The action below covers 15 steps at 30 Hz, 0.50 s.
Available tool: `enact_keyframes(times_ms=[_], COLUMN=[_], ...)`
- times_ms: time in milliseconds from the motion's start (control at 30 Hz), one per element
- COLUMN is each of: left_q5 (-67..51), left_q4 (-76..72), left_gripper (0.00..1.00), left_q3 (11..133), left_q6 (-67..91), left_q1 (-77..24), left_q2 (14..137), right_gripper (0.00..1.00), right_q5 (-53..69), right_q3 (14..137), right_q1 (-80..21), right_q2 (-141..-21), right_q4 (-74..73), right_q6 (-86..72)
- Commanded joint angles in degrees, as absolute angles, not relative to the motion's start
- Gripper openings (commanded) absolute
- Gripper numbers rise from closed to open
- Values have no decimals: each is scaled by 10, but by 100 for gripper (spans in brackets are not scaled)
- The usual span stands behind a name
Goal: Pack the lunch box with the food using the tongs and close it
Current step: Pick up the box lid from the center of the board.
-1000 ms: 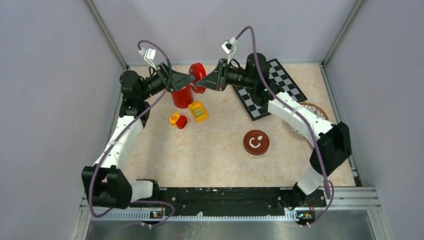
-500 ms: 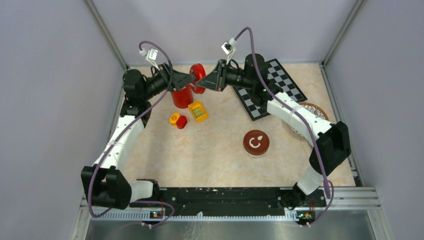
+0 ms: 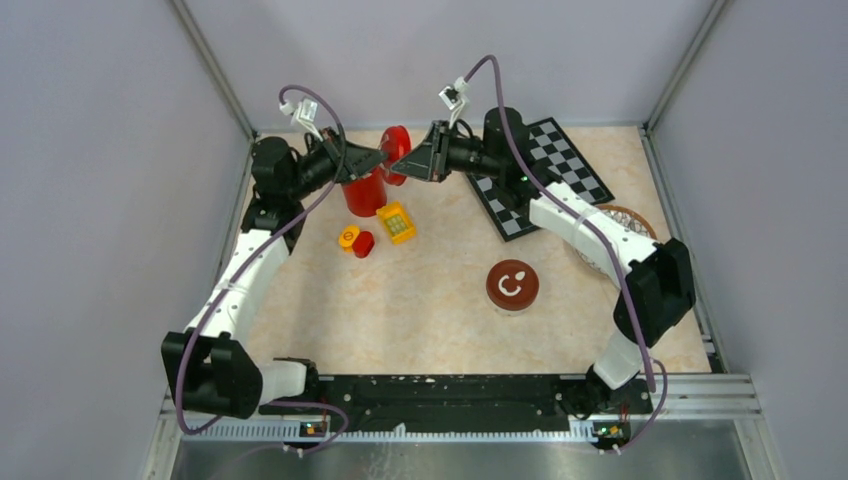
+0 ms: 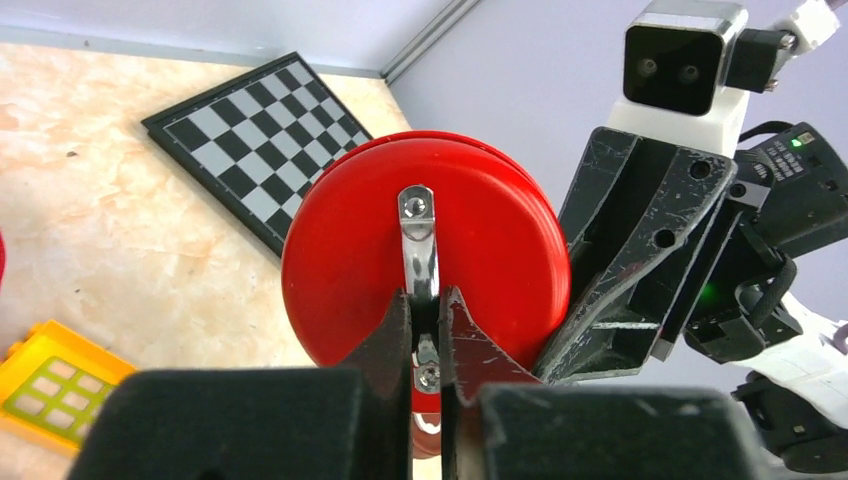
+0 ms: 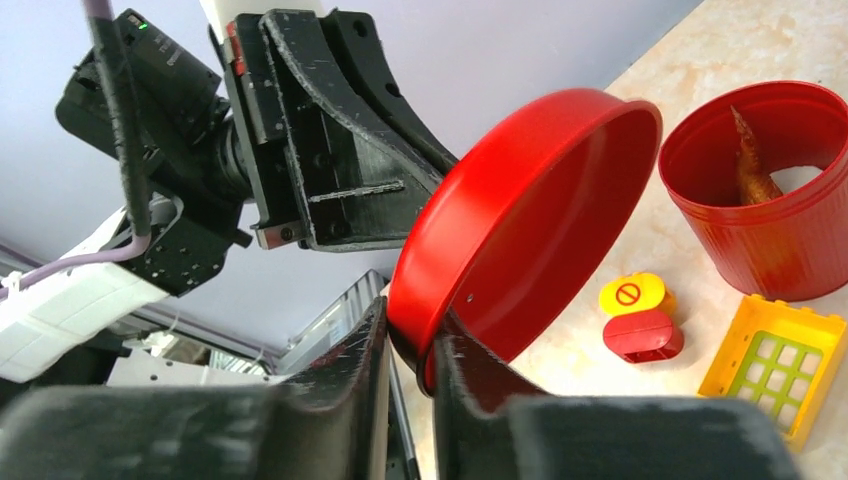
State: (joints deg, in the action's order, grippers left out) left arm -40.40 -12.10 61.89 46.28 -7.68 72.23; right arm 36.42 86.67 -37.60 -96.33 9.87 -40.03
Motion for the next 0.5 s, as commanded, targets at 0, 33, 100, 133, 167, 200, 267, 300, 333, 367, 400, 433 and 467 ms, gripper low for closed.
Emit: enact_keyframes(times_ms=[0, 33, 100, 133, 167, 200, 267, 300, 333, 367, 400, 433, 467], left_q5=[-394, -387, -376, -369, -362, -354, -340, -331, -319, -307, -298, -285, -273], left_q4=[-50, -35, -7, 12, 30, 47, 78, 97, 120, 141, 162, 181, 200], left_gripper=[0, 0, 0, 0, 0, 0, 0, 0, 0, 0, 0, 0, 0], left_q3=[671, 684, 708, 719, 730, 744, 768, 785, 803, 823, 844, 865, 887], left_q6=[356, 336, 300, 281, 262, 243, 200, 175, 152, 127, 110, 95, 78], left_q1=[-89, -86, -84, -84, -83, -83, -81, -81, -79, -77, -74, -72, -71], left_q2=[727, 730, 735, 739, 744, 750, 766, 772, 786, 798, 810, 824, 837], right_gripper=[26, 35, 44, 48, 57, 62, 67, 68, 68, 68, 69, 69, 69], right_q5=[374, 374, 378, 380, 383, 385, 382, 377, 373, 366, 360, 355, 349], right_q3=[871, 863, 841, 831, 821, 813, 805, 800, 793, 784, 773, 761, 752], right_q1=[-363, -354, -334, -324, -315, -307, -294, -291, -288, -285, -281, -278, -274], right_q2=[-950, -945, -933, -926, -919, -911, -891, -880, -870, -857, -844, -831, -817], right_q4=[152, 155, 160, 158, 154, 140, 91, 65, 41, 21, 6, -13, -27], right_q6=[-424, -424, -423, -417, -407, -389, -338, -307, -280, -251, -227, -204, -182])
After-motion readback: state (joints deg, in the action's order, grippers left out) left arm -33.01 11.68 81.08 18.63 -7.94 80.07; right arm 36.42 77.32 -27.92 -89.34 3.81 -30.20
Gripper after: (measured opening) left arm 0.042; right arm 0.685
